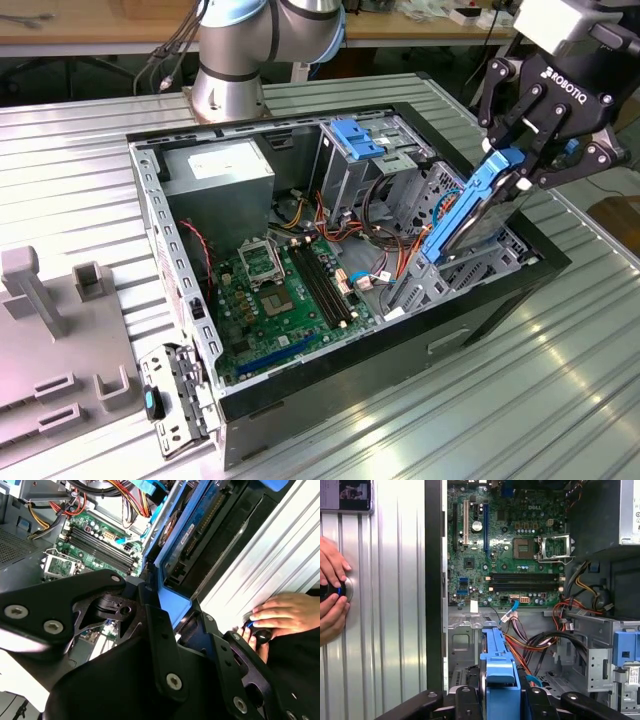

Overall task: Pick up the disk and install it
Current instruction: 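Insert the disk into the insertion slot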

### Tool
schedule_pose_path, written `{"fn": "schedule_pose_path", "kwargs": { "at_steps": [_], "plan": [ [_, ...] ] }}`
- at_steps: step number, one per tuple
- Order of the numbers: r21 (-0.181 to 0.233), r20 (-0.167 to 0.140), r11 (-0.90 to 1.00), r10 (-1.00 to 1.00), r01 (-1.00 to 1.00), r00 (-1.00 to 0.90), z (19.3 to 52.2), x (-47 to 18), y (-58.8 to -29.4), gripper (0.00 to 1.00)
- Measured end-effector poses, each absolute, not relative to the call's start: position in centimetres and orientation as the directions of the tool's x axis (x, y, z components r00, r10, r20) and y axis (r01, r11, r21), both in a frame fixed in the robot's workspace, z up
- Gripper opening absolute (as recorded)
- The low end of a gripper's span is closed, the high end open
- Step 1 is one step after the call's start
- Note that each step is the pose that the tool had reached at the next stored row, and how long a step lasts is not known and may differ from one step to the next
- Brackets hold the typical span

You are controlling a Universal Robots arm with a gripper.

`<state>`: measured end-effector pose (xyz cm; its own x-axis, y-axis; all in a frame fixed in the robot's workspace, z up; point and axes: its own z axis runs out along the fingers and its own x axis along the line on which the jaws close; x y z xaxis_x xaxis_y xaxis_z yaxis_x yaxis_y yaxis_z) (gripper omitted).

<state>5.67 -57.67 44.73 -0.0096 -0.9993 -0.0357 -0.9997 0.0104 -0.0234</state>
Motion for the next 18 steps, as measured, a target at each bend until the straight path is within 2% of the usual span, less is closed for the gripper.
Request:
{"fn": "schedule_pose_path", "kwargs": {
  "at_steps": [18],
  "plan": [
    [-0.023, -0.035, 0.014, -0.999, -1.0, -0.013, 43.7, 5.7, -57.8, 0.37]
  ]
}}
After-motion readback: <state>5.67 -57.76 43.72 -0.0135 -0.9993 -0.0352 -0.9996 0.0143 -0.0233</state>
